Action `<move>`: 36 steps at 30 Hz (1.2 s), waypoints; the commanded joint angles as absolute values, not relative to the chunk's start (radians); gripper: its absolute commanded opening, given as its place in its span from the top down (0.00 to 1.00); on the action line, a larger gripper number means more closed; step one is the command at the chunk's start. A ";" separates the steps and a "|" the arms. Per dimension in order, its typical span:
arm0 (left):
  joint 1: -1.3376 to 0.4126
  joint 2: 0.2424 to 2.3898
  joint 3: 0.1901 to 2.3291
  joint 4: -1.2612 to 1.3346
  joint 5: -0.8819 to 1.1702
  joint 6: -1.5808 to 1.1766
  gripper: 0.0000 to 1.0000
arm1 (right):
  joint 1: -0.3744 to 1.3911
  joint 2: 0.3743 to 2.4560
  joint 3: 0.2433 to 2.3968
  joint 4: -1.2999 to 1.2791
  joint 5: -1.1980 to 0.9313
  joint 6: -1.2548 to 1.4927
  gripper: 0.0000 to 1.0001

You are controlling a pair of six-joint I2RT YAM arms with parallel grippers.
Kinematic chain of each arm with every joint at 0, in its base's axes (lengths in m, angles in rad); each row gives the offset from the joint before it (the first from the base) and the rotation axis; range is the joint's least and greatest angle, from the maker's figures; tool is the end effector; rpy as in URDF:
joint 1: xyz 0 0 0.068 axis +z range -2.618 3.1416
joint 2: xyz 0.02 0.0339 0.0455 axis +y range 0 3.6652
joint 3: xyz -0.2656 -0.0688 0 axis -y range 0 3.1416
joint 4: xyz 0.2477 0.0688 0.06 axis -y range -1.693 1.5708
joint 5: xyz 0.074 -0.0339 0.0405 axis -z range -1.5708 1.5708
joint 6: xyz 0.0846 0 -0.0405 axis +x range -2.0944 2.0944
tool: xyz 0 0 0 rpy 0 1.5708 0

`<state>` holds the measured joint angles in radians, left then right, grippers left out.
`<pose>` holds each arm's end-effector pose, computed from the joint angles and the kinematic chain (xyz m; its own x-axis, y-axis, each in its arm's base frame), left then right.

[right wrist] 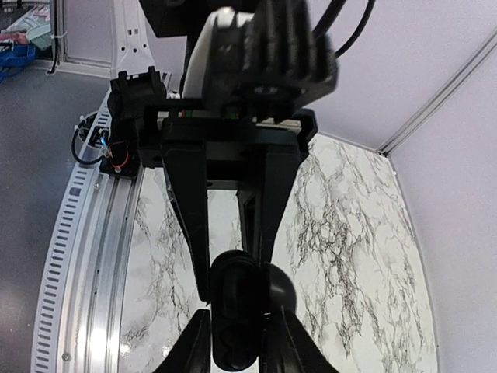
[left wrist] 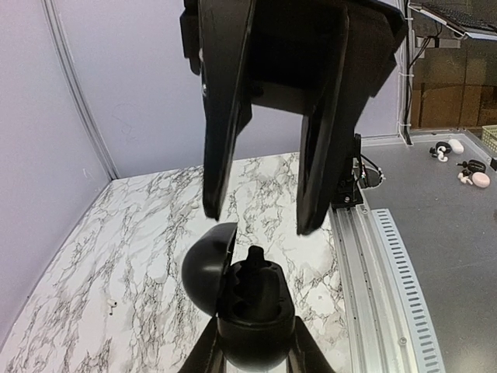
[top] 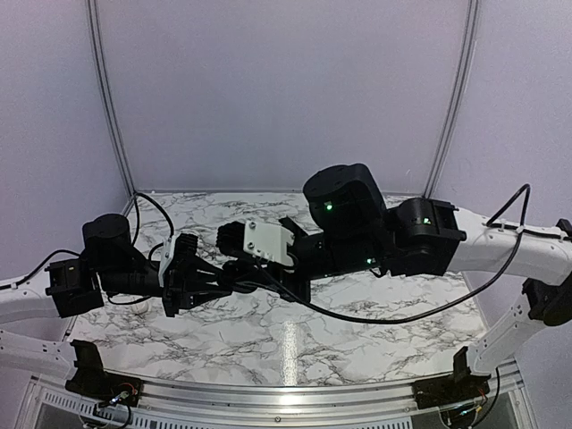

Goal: Insert the wireless bluetooth earbuds into the charging case
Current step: Insert the left earbud into the left side groove of the charging case, then close the charging case with the earbuds.

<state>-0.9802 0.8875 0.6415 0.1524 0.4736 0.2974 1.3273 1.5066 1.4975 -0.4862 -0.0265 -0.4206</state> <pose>0.1104 -0.2340 0.3034 0.2409 0.1089 -0.9644 0.9638 0.0904 0.2510 0.0920 0.3797 0.3609 0.2938 -0.5102 -0.8083 -0.9375 0.0110 -0.3477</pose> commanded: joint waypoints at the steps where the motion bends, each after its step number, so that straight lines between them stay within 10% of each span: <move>1: -0.979 0.894 0.664 0.189 0.494 0.294 1.00 | 1.336 1.434 1.474 -0.408 -0.053 -0.415 0.65; 11: -0.976 0.890 0.675 0.189 0.499 0.286 1.00 | 1.244 1.379 1.381 -0.363 -0.157 -0.325 0.18; 23: -0.976 0.885 0.682 0.196 0.494 0.276 1.00 | 1.233 1.458 1.368 -0.391 -0.231 -0.335 0.22; 36: -0.962 0.896 0.692 0.206 0.455 0.219 1.00 | 1.272 1.448 1.378 -0.421 -0.325 -0.372 0.49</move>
<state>-0.9787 0.8951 0.6422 0.1505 0.4847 0.2489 1.2369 1.4700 1.3586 -0.3981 -0.2653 -0.3550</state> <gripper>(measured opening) 0.250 0.540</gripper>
